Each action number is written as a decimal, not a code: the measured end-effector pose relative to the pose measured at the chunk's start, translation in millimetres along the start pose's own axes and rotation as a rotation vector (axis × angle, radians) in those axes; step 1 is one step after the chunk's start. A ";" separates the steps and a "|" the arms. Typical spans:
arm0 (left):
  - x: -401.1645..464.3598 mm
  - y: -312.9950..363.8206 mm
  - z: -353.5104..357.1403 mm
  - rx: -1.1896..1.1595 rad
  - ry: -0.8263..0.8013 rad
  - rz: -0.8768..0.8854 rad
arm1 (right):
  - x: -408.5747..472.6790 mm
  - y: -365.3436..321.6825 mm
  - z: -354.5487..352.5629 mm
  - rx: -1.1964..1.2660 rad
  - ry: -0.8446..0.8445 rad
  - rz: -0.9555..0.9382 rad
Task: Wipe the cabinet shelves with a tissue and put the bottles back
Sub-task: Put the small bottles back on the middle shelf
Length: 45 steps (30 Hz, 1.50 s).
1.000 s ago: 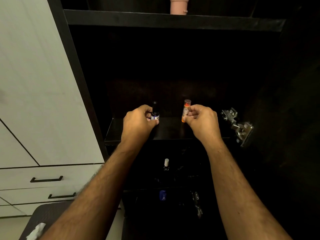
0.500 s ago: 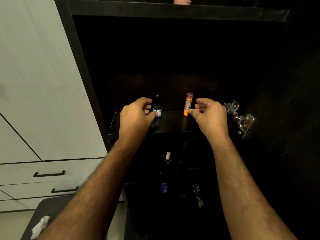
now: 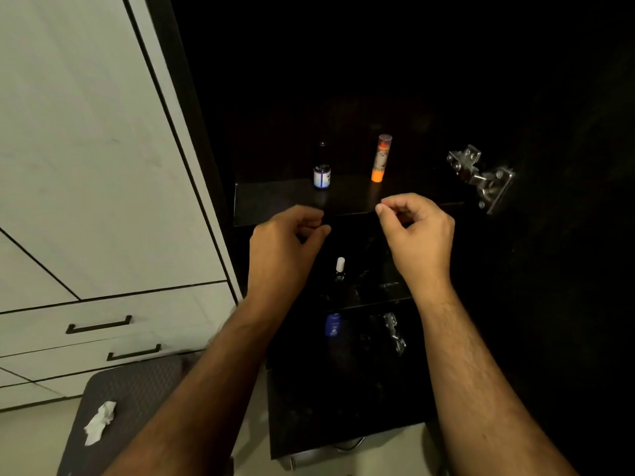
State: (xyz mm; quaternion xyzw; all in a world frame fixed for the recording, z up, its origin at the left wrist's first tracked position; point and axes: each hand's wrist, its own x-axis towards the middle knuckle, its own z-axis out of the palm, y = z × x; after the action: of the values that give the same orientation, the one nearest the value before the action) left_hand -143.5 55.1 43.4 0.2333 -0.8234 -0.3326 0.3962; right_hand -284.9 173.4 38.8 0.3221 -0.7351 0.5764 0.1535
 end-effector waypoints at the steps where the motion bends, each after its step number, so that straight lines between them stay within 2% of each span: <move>1: -6.2 -4.8 -1.4 -0.003 -0.017 -0.015 | -7.4 0.7 0.6 -0.001 -0.007 0.014; 17: -86.2 -87.4 1.9 0.054 -0.324 -0.212 | -122.8 48.1 16.8 -0.170 -0.269 0.335; 24: -72.9 -112.1 39.9 0.068 -0.327 -0.277 | -110.8 97.4 30.1 -0.196 -0.388 0.490; 35: -23.1 -131.7 126.2 0.190 -0.306 -0.363 | -41.5 157.2 80.9 -0.268 -0.567 0.367; 39: -12.8 -134.9 143.3 0.164 -0.302 -0.428 | -31.5 166.6 93.5 -0.275 -0.633 0.328; 45: -8.0 -134.7 155.4 0.163 -0.295 -0.412 | -28.2 175.7 101.2 -0.284 -0.707 0.267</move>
State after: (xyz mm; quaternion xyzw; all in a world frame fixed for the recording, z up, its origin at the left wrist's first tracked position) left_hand -248.1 26.4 -131.5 0.3761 -0.8314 -0.3695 0.1755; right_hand -363.4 108.4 -138.8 0.3779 -0.8503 0.3377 -0.1421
